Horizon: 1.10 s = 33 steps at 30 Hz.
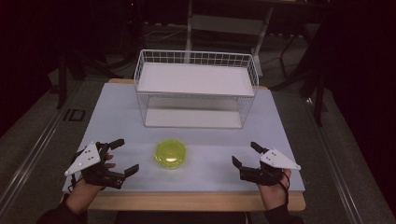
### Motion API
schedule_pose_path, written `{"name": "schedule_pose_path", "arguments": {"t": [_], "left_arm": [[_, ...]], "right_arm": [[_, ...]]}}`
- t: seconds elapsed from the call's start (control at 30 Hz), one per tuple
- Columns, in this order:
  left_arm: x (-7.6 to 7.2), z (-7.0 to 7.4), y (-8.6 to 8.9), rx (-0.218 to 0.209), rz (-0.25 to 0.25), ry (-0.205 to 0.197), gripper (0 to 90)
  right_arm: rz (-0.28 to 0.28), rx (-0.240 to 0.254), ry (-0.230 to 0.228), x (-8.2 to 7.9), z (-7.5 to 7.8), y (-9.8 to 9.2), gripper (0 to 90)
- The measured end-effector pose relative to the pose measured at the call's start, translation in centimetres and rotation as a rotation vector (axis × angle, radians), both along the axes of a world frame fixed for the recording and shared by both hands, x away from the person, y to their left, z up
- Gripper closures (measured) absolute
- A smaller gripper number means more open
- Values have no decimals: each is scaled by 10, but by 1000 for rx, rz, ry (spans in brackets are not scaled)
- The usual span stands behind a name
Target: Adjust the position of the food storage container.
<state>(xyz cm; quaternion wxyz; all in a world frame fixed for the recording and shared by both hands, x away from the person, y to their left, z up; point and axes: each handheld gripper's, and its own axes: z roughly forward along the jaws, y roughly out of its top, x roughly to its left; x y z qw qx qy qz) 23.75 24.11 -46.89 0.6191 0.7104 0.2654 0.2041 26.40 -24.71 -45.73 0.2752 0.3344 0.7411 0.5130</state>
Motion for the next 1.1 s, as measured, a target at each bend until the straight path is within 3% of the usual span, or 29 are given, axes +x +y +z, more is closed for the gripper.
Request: {"name": "schedule_pose_path", "arguments": {"t": [0.27, 0.4, 0.47, 0.53, 0.8, 0.9, 1.0, 1.1], "left_arm": [[-3, 5, 2, -32, -6, -30, 2], [-2, 7, 5, -29, -13, 8, 2], [-3, 8, 4, 16, -10, 1, 2], [-3, 9, 6, -9, -48, 30, 2], [4, 12, 11, 4, -5, 48, 69], [10, 10, 12, 23, -25, 75, 287], [17, 5, 12, 58, -12, 98, 477], [26, 0, 10, 95, -5, 142, 569]], "right_arm": [[-18, 40, 12, -3, 5, -1, 141], [-26, 53, 7, -5, 8, -1, 128], [-27, 49, 8, -4, 8, -1, 122], [-24, 45, 5, -4, 8, 0, 120], [-20, 42, 0, -5, 8, 1, 120], [-16, 37, -2, -5, 8, 3, 120], [-7, 39, -2, -5, 8, 4, 120], [-1, 37, -1, -5, 8, 5, 121]]}}
